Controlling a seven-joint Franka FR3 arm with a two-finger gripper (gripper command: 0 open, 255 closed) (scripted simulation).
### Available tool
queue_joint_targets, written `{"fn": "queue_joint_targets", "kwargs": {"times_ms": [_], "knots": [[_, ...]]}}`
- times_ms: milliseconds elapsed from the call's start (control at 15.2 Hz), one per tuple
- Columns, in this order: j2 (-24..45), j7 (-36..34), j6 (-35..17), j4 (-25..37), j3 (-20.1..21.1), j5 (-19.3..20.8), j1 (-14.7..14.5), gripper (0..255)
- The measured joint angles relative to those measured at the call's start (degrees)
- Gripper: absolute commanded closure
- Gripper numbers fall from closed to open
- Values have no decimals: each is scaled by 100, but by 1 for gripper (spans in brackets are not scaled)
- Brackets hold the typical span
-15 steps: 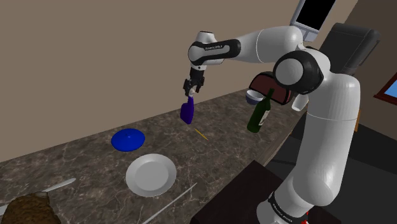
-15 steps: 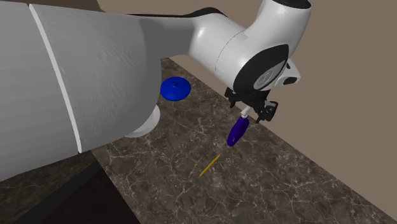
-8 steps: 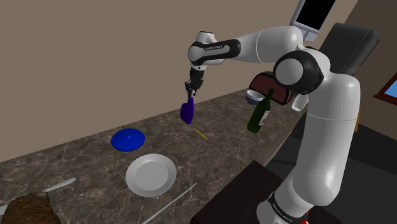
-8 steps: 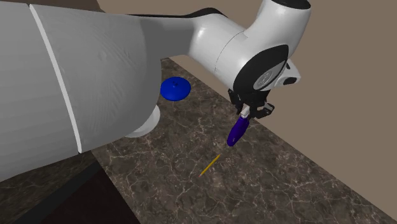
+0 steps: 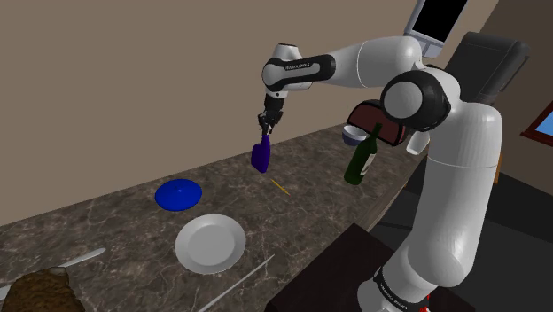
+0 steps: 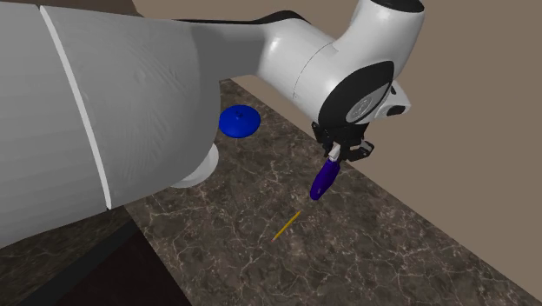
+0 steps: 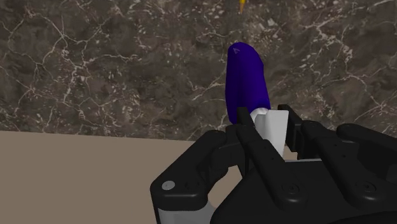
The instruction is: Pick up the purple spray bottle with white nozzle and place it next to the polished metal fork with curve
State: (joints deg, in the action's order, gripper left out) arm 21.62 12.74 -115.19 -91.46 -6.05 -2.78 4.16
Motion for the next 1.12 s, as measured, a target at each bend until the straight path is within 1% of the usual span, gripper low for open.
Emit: {"fn": "queue_joint_targets", "kwargs": {"times_ms": [396, 1122], "knots": [[-74, -15, 346, 272, -4, 13, -2, 255], [-147, -24, 1128, 983, -15, 27, 14, 255]]}}
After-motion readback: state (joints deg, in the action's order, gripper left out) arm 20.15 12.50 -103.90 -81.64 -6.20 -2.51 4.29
